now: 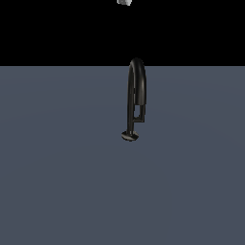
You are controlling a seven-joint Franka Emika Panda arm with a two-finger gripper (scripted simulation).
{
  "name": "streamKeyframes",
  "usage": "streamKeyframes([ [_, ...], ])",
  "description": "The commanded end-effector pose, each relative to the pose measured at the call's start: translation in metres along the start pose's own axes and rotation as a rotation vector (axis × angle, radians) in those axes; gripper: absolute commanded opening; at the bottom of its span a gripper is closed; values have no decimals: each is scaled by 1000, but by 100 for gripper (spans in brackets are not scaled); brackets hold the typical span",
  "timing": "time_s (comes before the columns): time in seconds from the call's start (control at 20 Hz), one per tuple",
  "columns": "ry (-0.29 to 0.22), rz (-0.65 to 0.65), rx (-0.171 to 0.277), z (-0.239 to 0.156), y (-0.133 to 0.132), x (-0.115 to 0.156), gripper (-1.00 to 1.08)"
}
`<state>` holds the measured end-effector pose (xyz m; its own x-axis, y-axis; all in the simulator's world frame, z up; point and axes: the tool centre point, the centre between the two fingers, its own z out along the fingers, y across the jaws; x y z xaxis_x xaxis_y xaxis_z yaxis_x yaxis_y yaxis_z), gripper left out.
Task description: Turn on the faucet by rotating a designated handle.
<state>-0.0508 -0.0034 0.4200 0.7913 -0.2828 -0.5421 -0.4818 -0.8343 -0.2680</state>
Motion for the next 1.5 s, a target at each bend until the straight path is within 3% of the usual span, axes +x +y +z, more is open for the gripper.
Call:
streamKeyframes([
  [0.0, -37, 34, 36, 0, -1, 16, -100],
  [0.8, -287, 263, 276, 16, 9, 123, -100],
  [1.45, -525, 485, 507, 57, 34, 213, -100],
])
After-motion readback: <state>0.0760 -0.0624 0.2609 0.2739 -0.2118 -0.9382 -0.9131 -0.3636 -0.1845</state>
